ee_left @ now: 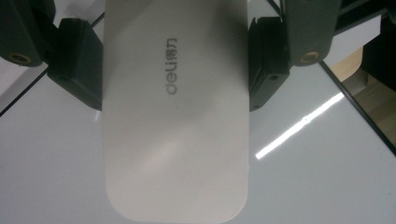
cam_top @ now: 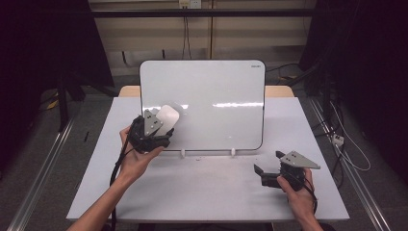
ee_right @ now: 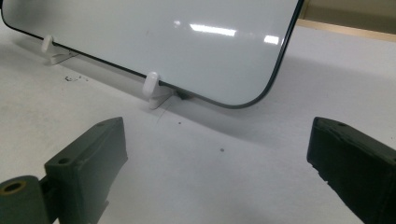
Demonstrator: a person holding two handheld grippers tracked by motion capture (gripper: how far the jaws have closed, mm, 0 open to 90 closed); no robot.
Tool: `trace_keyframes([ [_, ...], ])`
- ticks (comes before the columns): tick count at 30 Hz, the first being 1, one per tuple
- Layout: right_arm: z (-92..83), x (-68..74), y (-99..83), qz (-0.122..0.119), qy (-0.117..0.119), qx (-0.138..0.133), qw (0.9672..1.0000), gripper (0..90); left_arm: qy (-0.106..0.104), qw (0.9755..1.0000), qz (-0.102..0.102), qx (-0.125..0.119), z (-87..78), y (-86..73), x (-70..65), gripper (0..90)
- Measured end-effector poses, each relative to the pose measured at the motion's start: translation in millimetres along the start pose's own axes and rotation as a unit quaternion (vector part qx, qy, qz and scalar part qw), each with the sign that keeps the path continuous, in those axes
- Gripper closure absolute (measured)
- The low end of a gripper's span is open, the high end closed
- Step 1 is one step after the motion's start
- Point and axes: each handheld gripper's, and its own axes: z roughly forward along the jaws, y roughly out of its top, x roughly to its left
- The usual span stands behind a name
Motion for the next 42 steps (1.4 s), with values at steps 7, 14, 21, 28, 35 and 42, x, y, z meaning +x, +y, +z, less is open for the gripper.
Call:
trace_keyframes([
  [7, 0.4, 0.8, 0.5, -0.002, 0.004, -0.001, 1.0000, 4.9, 0.016, 0.9998, -0.007, 0.007, -7.2, -10.7, 3.7, 31.1],
  [14, 2.2, 1.8, -0.3, -0.003, 0.008, 0.002, 1.0000, 4.9, 0.020, 0.9996, -0.014, 0.017, -7.2, -19.3, 6.6, 31.1],
  [21, 3.1, -0.2, -0.6, 0.002, 0.009, 0.002, 1.0000, 4.8, 0.032, 0.9989, -0.012, 0.033, 2.1, -21.1, 3.8, 31.1],
  [28, 4.7, 2.8, 0.4, -0.007, 0.015, 0.004, 0.9999, 4.9, 0.043, 0.9983, -0.009, 0.039, 12.6, -20.9, 1.9, 31.1],
  [35, 6.1, 1.9, 0.7, -0.004, 0.014, 0.005, 0.9999, 4.8, 0.034, 0.9986, 0.002, 0.042, 18.0, -19.5, -2.3, 31.1],
  [42, 5.0, 2.2, 0.6, -0.005, 0.013, 0.004, 0.9999, 4.8, 0.025, 0.9985, 0.008, 0.047, 26.3, -19.6, -5.2, 31.1],
])
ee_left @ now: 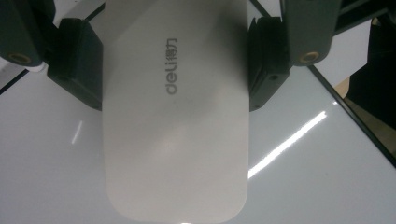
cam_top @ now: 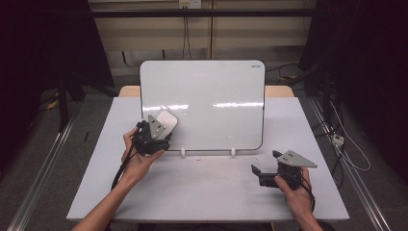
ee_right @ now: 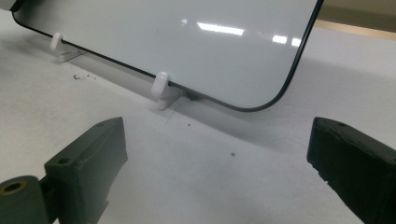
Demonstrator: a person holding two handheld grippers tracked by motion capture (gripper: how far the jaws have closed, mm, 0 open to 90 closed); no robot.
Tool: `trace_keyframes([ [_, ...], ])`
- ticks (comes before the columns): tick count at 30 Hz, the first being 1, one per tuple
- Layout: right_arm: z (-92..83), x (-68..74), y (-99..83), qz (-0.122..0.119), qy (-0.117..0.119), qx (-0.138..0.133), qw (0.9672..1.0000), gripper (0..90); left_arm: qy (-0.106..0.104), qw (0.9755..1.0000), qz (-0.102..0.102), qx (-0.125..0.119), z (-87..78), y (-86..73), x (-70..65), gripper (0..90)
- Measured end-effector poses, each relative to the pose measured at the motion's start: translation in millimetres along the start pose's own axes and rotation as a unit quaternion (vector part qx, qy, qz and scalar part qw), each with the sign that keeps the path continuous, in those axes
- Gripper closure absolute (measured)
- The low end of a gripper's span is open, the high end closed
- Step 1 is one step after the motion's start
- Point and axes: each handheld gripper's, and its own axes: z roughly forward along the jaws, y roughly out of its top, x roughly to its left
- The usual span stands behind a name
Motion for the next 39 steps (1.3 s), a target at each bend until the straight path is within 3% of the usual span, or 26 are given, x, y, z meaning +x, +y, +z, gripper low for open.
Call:
trace_keyframes([
  [5, 0.1, -0.5, 0.0, 0.001, -0.002, 0.000, 1.0000, 4.9, 0.013, 0.9997, 0.015, 0.012, 6.5, 0.2, -4.1, 30.8],
  [7, 0.3, 0.1, 0.3, -0.001, -0.002, 0.001, 1.0000, 4.9, 0.009, 0.9999, 0.007, 0.008, 6.7, -0.1, -3.2, 30.8],
  [15, -0.5, 1.7, 1.1, -0.001, -0.003, -0.001, 1.0000, 4.9, 0.013, 0.9999, 0.008, 0.006, 6.6, -1.0, -4.4, 30.4],
  [22, 0.3, 2.3, 2.2, 0.001, -0.003, -0.001, 1.0000, 4.9, 0.002, 1.0000, -0.001, 0.005, 7.4, -2.5, -0.8, 28.5],
  [33, -0.2, 2.1, 1.5, -0.001, -0.003, 0.000, 1.0000, 4.9, -0.024, 0.9995, -0.019, 0.000, 5.8, -2.0, 0.7, 8.1],
  [39, -2.5, 1.6, 1.3, -0.001, -0.004, -0.003, 1.0000, 4.9, -0.045, 0.9986, -0.027, 0.002, 2.0, -2.5, -0.5, 3.1],
])
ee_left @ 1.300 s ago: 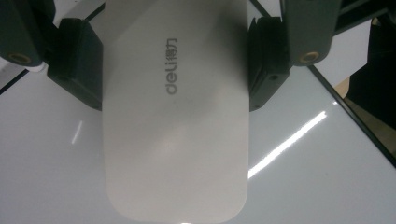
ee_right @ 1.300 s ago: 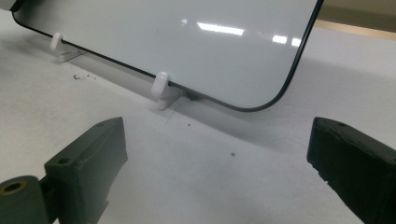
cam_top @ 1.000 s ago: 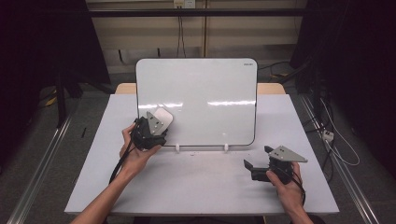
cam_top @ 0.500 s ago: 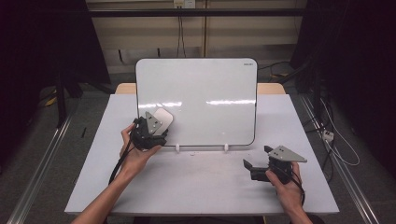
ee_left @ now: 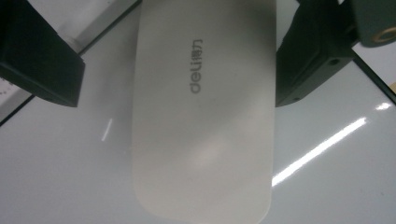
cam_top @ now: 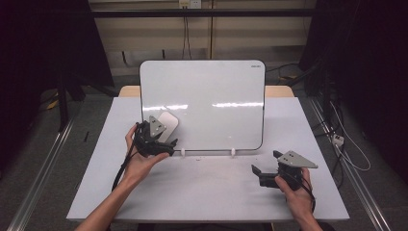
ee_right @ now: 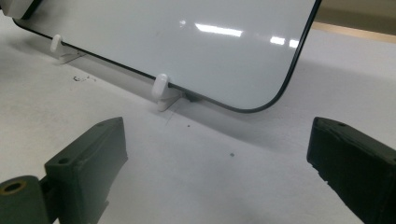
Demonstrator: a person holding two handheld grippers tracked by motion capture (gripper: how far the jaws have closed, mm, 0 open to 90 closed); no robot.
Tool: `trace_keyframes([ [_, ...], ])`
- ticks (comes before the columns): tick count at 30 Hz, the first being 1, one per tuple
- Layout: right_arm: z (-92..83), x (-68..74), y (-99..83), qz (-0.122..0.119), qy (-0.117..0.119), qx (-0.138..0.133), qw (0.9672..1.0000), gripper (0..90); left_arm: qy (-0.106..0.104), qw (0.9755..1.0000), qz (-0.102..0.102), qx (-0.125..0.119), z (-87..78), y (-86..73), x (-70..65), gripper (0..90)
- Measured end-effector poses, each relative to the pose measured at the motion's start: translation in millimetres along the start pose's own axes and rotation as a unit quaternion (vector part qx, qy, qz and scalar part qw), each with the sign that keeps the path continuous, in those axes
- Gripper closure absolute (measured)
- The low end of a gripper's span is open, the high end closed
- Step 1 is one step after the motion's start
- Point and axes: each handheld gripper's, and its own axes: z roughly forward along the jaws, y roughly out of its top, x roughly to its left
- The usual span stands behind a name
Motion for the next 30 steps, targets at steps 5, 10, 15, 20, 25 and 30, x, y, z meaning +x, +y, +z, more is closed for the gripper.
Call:
trace_keyframes([
  [5, -1.5, -0.2, 0.1, -0.002, 0.000, -0.002, 1.0000, 4.9, -0.018, 0.9994, -0.026, -0.016, -8.0, -2.3, 3.9, 4.2],
  [10, -0.8, -0.1, 0.2, -0.002, 0.000, -0.001, 1.0000, 4.9, -0.026, 0.9978, -0.059, -0.016, -14.6, -4.0, 8.1, 4.0],
  [15, -0.5, 0.2, 0.4, -0.001, 0.001, -0.001, 1.0000, 4.9, -0.029, 0.9965, -0.074, -0.024, -20.2, -4.5, 12.6, 4.5],
  [20, 1.3, 1.7, 0.8, -0.001, 0.003, 0.001, 1.0000, 4.9, -0.043, 0.9953, -0.079, -0.036, -27.4, -6.6, 13.2, 4.5],
  [25, 2.0, 2.0, 0.8, -0.001, 0.003, 0.001, 1.0000, 4.9, -0.046, 0.9950, -0.081, -0.035, -35.5, -11.8, 12.7, 4.5],
  [30, 2.0, 2.0, 0.7, -0.001, 0.003, 0.001, 1.0000, 4.9, -0.046, 0.9935, -0.098, -0.035, -41.7, -23.1, 10.7, 4.5],
])
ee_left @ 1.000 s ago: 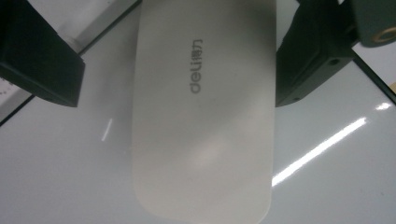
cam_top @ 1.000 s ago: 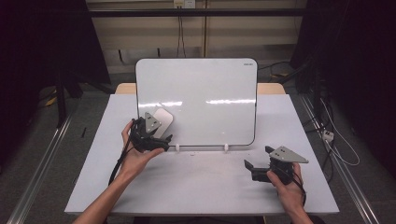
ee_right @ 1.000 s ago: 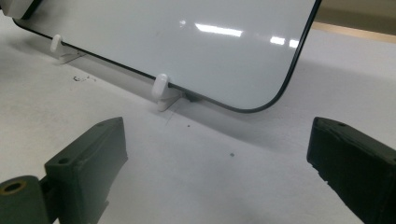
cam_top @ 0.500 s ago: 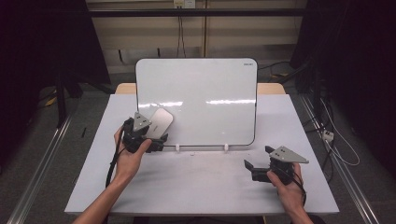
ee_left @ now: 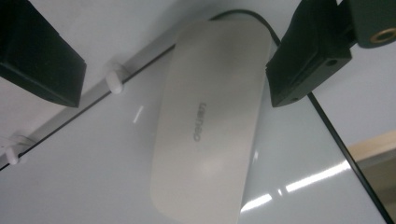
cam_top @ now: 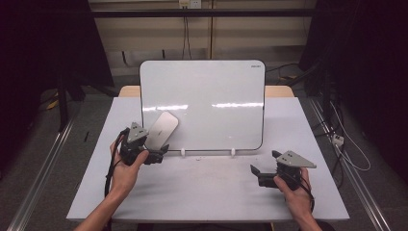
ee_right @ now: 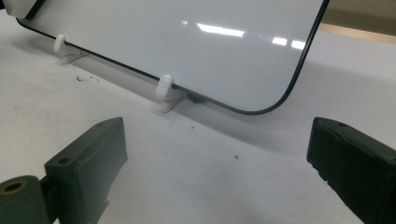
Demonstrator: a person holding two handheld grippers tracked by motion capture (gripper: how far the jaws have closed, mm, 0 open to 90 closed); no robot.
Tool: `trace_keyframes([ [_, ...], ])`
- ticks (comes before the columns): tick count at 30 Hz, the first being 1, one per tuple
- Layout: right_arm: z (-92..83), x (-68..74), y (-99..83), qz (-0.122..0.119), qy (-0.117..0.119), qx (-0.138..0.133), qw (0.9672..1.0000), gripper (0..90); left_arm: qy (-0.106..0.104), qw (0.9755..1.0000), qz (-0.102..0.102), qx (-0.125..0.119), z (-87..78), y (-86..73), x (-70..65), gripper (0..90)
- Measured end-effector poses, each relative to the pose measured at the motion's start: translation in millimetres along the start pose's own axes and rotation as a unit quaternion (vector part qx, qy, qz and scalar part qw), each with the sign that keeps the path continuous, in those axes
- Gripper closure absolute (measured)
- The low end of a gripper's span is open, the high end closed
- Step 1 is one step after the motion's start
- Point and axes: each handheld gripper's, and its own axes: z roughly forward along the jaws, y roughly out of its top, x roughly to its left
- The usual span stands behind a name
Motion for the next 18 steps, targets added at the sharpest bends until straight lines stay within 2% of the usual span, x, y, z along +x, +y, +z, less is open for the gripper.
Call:
trace_keyframes([
  [8, -0.1, 0.0, 0.0, 0.000, 0.000, 0.000, 1.0000, 4.9, 0.003, 1.0000, 0.006, -0.003, -10.0, -11.7, -4.1, 4.5],
  [9, -0.2, 0.0, 0.0, 0.000, -0.001, 0.000, 1.0000, 4.9, 0.003, 1.0000, 0.009, 0.000, -11.2, -13.3, -4.4, 4.5],
  [11, -0.2, -0.1, 0.0, 0.000, -0.001, 0.000, 1.0000, 4.9, -0.005, 1.0000, -0.001, 0.006, -12.1, -16.9, -5.4, 4.5],
  [14, -0.2, -0.2, 0.0, 0.000, -0.001, 0.000, 1.0000, 4.9, 0.003, 0.9999, 0.006, 0.013, -15.4, -21.9, -8.7, 4.8],
  [18, 0.0, -0.1, -0.1, 0.001, -0.001, 0.001, 1.0000, 4.9, 0.004, 0.9998, 0.012, 0.018, -20.0, -30.6, -11.5, 4.8],
])
